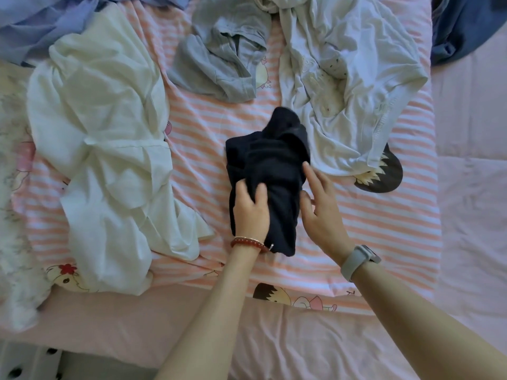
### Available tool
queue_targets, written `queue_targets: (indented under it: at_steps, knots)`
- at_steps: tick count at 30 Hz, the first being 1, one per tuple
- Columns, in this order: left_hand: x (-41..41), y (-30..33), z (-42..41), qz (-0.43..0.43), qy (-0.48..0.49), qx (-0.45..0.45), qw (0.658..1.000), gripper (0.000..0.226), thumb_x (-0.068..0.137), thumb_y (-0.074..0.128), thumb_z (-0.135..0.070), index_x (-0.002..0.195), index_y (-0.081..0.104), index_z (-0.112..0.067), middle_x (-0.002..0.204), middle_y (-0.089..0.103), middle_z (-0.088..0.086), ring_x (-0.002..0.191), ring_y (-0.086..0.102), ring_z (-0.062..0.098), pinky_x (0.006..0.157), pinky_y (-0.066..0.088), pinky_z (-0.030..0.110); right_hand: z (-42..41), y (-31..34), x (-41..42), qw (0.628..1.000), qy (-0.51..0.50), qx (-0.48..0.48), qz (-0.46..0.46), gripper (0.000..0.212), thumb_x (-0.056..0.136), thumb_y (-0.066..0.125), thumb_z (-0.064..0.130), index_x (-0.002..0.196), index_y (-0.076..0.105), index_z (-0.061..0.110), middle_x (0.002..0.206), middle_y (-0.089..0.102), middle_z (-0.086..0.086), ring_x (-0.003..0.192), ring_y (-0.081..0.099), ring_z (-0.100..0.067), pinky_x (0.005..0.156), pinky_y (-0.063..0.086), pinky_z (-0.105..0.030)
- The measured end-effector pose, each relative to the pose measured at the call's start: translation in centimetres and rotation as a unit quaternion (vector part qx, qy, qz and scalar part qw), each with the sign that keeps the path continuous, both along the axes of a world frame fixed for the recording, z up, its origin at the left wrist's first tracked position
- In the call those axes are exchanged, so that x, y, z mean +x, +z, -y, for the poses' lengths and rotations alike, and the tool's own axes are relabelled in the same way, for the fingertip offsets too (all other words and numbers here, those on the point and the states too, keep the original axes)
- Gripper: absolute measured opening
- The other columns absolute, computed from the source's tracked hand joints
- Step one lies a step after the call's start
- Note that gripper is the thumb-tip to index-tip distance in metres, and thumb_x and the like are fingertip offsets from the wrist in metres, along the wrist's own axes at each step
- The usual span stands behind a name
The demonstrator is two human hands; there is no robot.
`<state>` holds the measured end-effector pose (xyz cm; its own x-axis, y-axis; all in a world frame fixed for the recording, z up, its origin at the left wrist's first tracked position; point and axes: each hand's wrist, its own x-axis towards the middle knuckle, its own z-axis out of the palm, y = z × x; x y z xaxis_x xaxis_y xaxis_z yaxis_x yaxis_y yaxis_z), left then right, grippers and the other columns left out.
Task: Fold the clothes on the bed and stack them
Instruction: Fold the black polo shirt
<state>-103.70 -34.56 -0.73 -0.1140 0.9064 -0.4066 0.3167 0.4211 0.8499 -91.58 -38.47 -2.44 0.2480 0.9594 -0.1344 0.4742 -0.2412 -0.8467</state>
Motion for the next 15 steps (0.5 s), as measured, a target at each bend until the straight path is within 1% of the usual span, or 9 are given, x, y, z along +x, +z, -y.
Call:
queue_targets:
  at_steps: [1, 3, 4, 5, 7, 9, 12, 13, 15]
  knots:
    - [-0.5, -0.9, 0.1, -0.045, 0.027, -0.032, 0.998, 0.026, 0.097, 0.044, -0.023, 0.115, 0.047, -0.005, 0.108, 0.060, 0.011, 0.102, 0.056, 0.029, 0.082, 0.042, 0.032, -0.3, 0.0, -0.2, 0.999, 0.029, -0.004, 0.029, 0.052, 0.093, 0.036, 0.022, 0.144, 0.031, 0.020, 0.144, 0.030, -0.005, 0.134, 0.031, -0.020, 0.110, 0.029, -0.030]
    - [-1.8, -2.5, 0.6, -0.200, 0.020, -0.048, 0.978, 0.029, 0.098, 0.039, -0.031, 0.112, 0.046, -0.006, 0.102, 0.060, 0.015, 0.095, 0.057, 0.034, 0.071, 0.040, 0.033, -0.8, -0.1, -0.6, 0.990, 0.091, -0.023, 0.110, 0.054, 0.091, 0.033, 0.024, 0.144, 0.032, 0.020, 0.150, 0.025, -0.012, 0.137, 0.026, -0.026, 0.110, 0.020, -0.025]
    - [-2.4, -2.9, 0.9, -0.257, 0.003, -0.036, 0.966, 0.031, 0.098, 0.038, -0.033, 0.111, 0.047, -0.006, 0.099, 0.061, 0.014, 0.094, 0.057, 0.034, 0.069, 0.039, 0.034, -1.0, -0.2, -0.9, 0.981, 0.118, -0.026, 0.152, 0.053, 0.091, 0.031, 0.025, 0.144, 0.032, 0.020, 0.151, 0.024, -0.013, 0.137, 0.025, -0.029, 0.109, 0.021, -0.029]
    - [-2.8, -3.1, 1.1, -0.286, -0.010, -0.024, 0.958, 0.034, 0.098, 0.039, -0.034, 0.113, 0.049, -0.006, 0.102, 0.060, 0.014, 0.096, 0.057, 0.033, 0.070, 0.039, 0.035, -1.2, -0.3, -1.0, 0.972, 0.138, -0.027, 0.189, 0.053, 0.092, 0.029, 0.026, 0.144, 0.033, 0.020, 0.152, 0.024, -0.015, 0.138, 0.024, -0.032, 0.110, 0.023, -0.036]
    - [-3.5, -3.8, 1.2, -0.287, -0.017, -0.035, 0.957, 0.042, 0.097, 0.041, -0.037, 0.121, 0.048, -0.004, 0.117, 0.055, 0.013, 0.110, 0.051, 0.031, 0.084, 0.041, 0.039, -1.5, -0.8, -1.2, 0.950, 0.168, -0.021, 0.261, 0.053, 0.091, 0.027, 0.027, 0.142, 0.038, 0.020, 0.150, 0.029, -0.015, 0.139, 0.024, -0.035, 0.107, 0.029, -0.051]
    - [-3.9, -4.6, 1.1, -0.254, -0.021, -0.094, 0.962, 0.051, 0.096, 0.039, -0.043, 0.128, 0.044, -0.002, 0.129, 0.047, 0.016, 0.120, 0.044, 0.032, 0.099, 0.037, 0.044, -1.9, -1.0, -1.5, 0.920, 0.208, 0.003, 0.333, 0.050, 0.090, 0.031, 0.026, 0.138, 0.043, 0.021, 0.148, 0.035, -0.014, 0.137, 0.029, -0.035, 0.105, 0.030, -0.060]
    - [-4.1, -5.5, 1.3, -0.208, -0.071, -0.128, 0.967, 0.055, 0.099, 0.030, -0.042, 0.138, 0.035, -0.005, 0.137, 0.037, 0.022, 0.130, 0.032, 0.034, 0.109, 0.025, 0.045, -3.4, -1.9, -1.8, 0.866, 0.301, 0.021, 0.400, 0.050, 0.091, 0.030, 0.032, 0.139, 0.042, 0.026, 0.148, 0.036, -0.009, 0.138, 0.030, -0.033, 0.107, 0.021, -0.060]
    - [-4.2, -5.6, 1.2, -0.203, -0.082, -0.134, 0.966, 0.055, 0.099, 0.029, -0.042, 0.140, 0.032, -0.006, 0.139, 0.035, 0.022, 0.131, 0.030, 0.033, 0.110, 0.023, 0.045, -4.1, -2.1, -1.7, 0.853, 0.328, -0.003, 0.406, 0.053, 0.091, 0.025, 0.037, 0.141, 0.039, 0.028, 0.149, 0.034, -0.007, 0.139, 0.028, -0.032, 0.108, 0.017, -0.060]
    - [-4.6, -5.7, 0.6, -0.208, -0.099, -0.140, 0.963, 0.053, 0.098, 0.031, -0.042, 0.136, 0.036, -0.004, 0.137, 0.038, 0.020, 0.129, 0.033, 0.033, 0.109, 0.026, 0.045, -5.1, -2.8, -1.4, 0.844, 0.343, -0.078, 0.405, 0.059, 0.090, 0.010, 0.045, 0.146, 0.025, 0.034, 0.155, 0.022, -0.001, 0.144, 0.015, -0.028, 0.112, 0.006, -0.057]
